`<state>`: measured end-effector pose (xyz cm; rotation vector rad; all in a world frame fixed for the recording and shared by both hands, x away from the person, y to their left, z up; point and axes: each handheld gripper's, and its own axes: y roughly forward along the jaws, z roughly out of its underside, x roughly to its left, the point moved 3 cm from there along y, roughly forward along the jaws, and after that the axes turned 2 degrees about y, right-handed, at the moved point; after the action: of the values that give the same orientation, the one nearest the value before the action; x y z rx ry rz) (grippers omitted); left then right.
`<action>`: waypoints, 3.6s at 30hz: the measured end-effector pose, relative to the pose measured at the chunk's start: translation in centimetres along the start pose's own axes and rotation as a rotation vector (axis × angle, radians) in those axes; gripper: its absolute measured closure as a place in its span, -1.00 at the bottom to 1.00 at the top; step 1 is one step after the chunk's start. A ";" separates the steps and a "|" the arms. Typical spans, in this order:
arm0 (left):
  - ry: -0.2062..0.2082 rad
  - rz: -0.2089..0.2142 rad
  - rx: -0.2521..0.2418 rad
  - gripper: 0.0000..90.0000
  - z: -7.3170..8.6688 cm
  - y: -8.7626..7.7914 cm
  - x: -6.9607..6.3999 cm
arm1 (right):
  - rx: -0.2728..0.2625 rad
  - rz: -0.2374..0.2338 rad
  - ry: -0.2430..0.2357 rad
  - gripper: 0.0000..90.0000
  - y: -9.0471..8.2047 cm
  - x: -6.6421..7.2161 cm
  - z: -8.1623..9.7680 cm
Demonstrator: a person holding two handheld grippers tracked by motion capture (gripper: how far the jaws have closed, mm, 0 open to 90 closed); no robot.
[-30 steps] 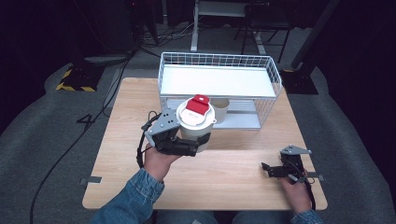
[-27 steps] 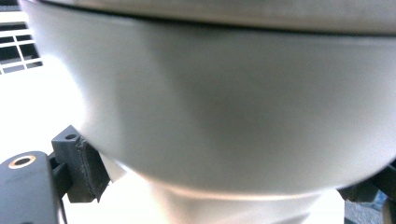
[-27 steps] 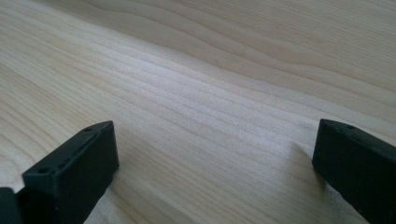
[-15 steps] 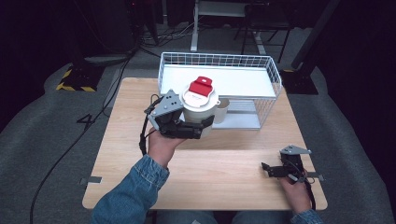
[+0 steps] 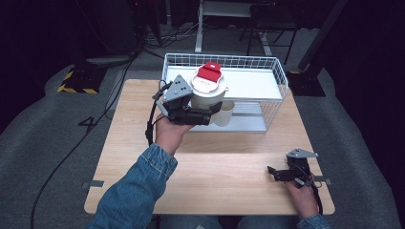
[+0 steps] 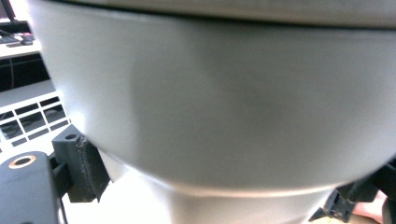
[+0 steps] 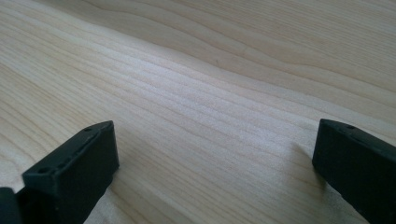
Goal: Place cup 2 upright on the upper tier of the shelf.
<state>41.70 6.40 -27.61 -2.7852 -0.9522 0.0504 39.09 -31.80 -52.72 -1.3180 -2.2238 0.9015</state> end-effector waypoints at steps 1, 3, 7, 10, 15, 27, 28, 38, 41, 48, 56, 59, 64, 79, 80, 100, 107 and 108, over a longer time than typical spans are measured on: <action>-0.004 -0.001 -0.004 -0.75 -0.2 0.2 0.1 | 0.000 0.000 0.000 -0.99 0.0 0.0 0.0; -0.006 0.000 -0.010 -0.75 -0.5 0.5 0.4 | 0.000 -0.001 -0.001 -0.99 0.0 0.0 0.0; -0.010 -0.006 -0.014 -0.75 -1.1 1.2 0.8 | 0.001 -0.003 -0.002 -0.99 0.0 0.0 0.0; -0.006 -0.020 -0.009 -0.75 -1.6 1.9 1.2 | 0.001 -0.003 -0.002 -0.99 0.0 0.0 0.0; -0.013 -0.039 -0.014 -0.75 -2.1 3.1 1.9 | 0.001 -0.003 -0.002 -0.99 0.0 0.0 0.0; -0.049 -0.083 -0.023 -0.75 -3.2 6.1 3.9 | 0.000 -0.004 -0.003 -0.99 0.0 0.0 0.0; -0.052 -0.087 -0.022 -0.75 -3.3 6.4 4.1 | 0.001 -0.005 -0.005 -0.99 0.0 0.0 0.0; -0.051 -0.152 -0.005 -0.75 -3.4 9.1 5.5 | -0.002 -0.006 -0.006 -0.99 0.1 0.0 -0.1; -0.060 -0.170 0.008 -0.75 -3.3 9.9 5.9 | 0.000 -0.005 -0.003 -0.99 0.0 0.0 0.0; -0.081 -0.201 0.016 -0.75 -3.0 11.3 6.9 | -0.002 -0.006 -0.005 -0.99 0.1 0.0 -0.1; -0.085 -0.240 0.054 -0.75 -2.2 12.7 7.5 | -0.001 -0.006 -0.004 -0.99 0.1 0.0 -0.1; -0.101 -0.241 0.051 -0.75 -2.1 13.2 7.6 | -0.002 -0.006 -0.006 -0.99 0.1 0.0 -0.1; -0.101 -0.244 0.066 -0.75 -1.8 13.9 7.5 | -0.001 -0.006 -0.005 -0.99 0.0 0.0 -0.1; -0.115 -0.240 0.093 -0.75 -1.1 14.6 7.4 | -0.002 -0.005 -0.006 -0.99 0.1 0.0 -0.1; -0.114 -0.240 0.093 -0.75 -1.0 14.7 7.4 | -0.001 -0.004 -0.004 -0.99 0.0 0.0 -0.1; -0.112 -0.248 0.074 -0.75 -0.5 14.6 7.1 | -0.002 -0.005 -0.006 -0.99 0.1 0.0 -0.1; -0.130 -0.234 0.075 -0.82 -0.6 14.6 7.2 | -0.001 -0.004 -0.005 -0.99 0.0 0.0 -0.1; -0.130 -0.236 0.072 -0.87 -0.6 14.6 7.2 | -0.002 -0.005 -0.006 -0.99 0.0 0.0 -0.1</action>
<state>56.29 -0.58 -29.66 -2.6114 -1.2772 0.2280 39.17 -31.79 -52.72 -1.3114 -2.2315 0.9028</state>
